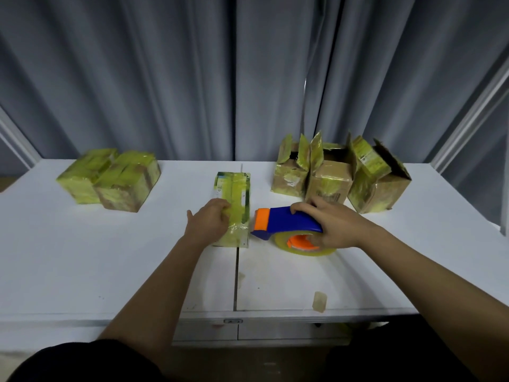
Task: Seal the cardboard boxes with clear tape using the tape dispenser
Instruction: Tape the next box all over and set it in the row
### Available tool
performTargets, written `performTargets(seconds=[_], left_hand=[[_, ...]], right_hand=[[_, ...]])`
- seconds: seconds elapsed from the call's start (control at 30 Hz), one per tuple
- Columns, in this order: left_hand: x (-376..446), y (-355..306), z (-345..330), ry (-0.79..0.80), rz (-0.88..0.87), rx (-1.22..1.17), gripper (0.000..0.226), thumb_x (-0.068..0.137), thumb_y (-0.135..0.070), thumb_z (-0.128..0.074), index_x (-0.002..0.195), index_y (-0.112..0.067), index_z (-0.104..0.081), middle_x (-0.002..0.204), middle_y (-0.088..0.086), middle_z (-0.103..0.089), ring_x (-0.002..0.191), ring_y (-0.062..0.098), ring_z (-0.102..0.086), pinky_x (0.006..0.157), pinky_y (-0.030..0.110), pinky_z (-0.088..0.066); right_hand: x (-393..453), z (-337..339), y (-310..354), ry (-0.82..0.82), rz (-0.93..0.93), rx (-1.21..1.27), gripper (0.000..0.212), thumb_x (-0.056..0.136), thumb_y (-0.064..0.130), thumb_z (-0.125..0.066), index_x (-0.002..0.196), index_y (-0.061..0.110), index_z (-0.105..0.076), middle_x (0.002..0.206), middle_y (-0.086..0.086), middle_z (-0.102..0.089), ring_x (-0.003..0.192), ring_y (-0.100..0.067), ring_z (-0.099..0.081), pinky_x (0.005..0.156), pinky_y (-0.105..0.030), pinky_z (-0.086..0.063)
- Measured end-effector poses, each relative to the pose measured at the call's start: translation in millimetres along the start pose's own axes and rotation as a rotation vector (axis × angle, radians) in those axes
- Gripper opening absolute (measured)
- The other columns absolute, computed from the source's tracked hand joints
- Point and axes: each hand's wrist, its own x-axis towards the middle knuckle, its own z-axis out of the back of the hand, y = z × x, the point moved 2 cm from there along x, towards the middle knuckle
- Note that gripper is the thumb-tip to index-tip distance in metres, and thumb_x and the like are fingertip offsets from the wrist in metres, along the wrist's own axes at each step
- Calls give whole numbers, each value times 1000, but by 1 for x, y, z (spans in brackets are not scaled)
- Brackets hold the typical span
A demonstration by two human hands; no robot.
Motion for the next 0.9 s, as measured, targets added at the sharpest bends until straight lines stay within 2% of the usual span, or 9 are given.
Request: performTargets(seconds=[0.1,0.17,0.23,0.33,0.43,0.5,0.67,0.83,0.9], left_hand=[[5,-10,-2,-21,30,52,33,93,-23,-48,125,-18,-50,137,0,-45,118,23,-49,112,53,-21],[6,-16,-7,-63,20,111,36,95,-38,-47,121,-14,-49,132,3,-46,118,23,-47,107,50,-30],[6,-21,-14,-106,2,205,44,95,-47,-44,124,-13,-46,131,6,-44,121,24,-42,104,49,-34],[7,-28,-23,-129,-27,341,41,97,-41,-38,134,-22,-42,134,9,-40,126,28,-36,105,53,-28],[12,-33,-27,-90,-75,386,45,94,-38,-28,136,-30,-43,145,7,-33,135,30,-28,111,59,-13],[15,-29,-30,-58,-147,385,49,93,-35,-22,138,-29,-40,154,4,-26,142,30,-19,114,56,-5],[19,-21,-29,57,-147,276,46,100,-23,-29,145,-31,-28,159,-3,-13,147,26,-5,117,44,-5],[21,-18,-29,105,-133,293,45,102,-28,-22,146,-32,-27,160,-4,-9,147,25,-1,117,46,-5],[21,-18,-29,110,-129,256,44,103,-31,-20,146,-33,-28,160,-4,-9,147,24,0,117,46,-3]], right_hand=[[2,3,-5,8,8,-91,67,85,45,-61,143,36,-28,116,1,-44,100,-18,-44,77,-26,-34],[6,5,-1,44,6,-100,67,84,49,-61,141,38,-27,113,1,-44,97,-19,-46,78,-28,-38],[13,6,5,95,-17,-40,68,80,53,-65,134,37,-27,107,1,-45,90,-21,-49,72,-29,-40],[26,4,12,106,4,-129,65,77,50,-67,128,34,-30,101,-1,-49,83,-23,-51,69,-31,-43],[31,2,12,67,68,-237,64,84,44,-60,137,34,-26,109,-3,-49,84,-23,-53,70,-31,-46],[27,4,7,90,68,-192,69,86,44,-58,143,38,-21,113,-2,-47,88,-22,-52,73,-33,-48],[9,30,2,158,-10,-38,76,80,43,-66,142,49,-22,111,4,-45,87,-15,-46,72,-31,-44],[-11,32,15,193,-43,-44,80,79,45,-68,142,50,-19,102,6,-41,87,-18,-49,64,-27,-38],[-16,27,19,189,-62,-20,81,79,48,-67,143,51,-17,103,6,-40,86,-19,-50,66,-28,-39]])
